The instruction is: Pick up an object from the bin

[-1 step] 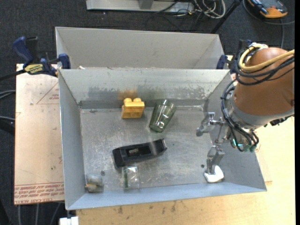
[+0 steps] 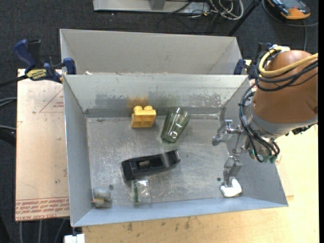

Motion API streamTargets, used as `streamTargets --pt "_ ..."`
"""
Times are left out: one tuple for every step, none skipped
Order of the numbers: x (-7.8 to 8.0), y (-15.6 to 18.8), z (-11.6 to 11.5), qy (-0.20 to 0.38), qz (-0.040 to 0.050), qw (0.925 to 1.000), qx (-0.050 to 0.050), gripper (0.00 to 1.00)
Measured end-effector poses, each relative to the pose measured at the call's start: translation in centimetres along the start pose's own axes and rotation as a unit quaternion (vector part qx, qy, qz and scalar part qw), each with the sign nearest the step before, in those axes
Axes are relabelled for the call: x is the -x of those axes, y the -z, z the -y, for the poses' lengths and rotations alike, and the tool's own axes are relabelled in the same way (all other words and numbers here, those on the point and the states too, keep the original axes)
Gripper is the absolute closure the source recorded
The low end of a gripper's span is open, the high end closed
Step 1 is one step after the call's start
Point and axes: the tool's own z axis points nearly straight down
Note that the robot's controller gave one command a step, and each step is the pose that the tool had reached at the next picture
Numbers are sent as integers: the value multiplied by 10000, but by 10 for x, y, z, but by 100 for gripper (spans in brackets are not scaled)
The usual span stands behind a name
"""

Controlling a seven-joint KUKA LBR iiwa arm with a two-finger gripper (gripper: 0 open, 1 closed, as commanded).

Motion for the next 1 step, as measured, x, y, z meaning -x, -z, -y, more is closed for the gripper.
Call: streamTargets --pt "19 -51 -25 1 39 10000 -2 0"
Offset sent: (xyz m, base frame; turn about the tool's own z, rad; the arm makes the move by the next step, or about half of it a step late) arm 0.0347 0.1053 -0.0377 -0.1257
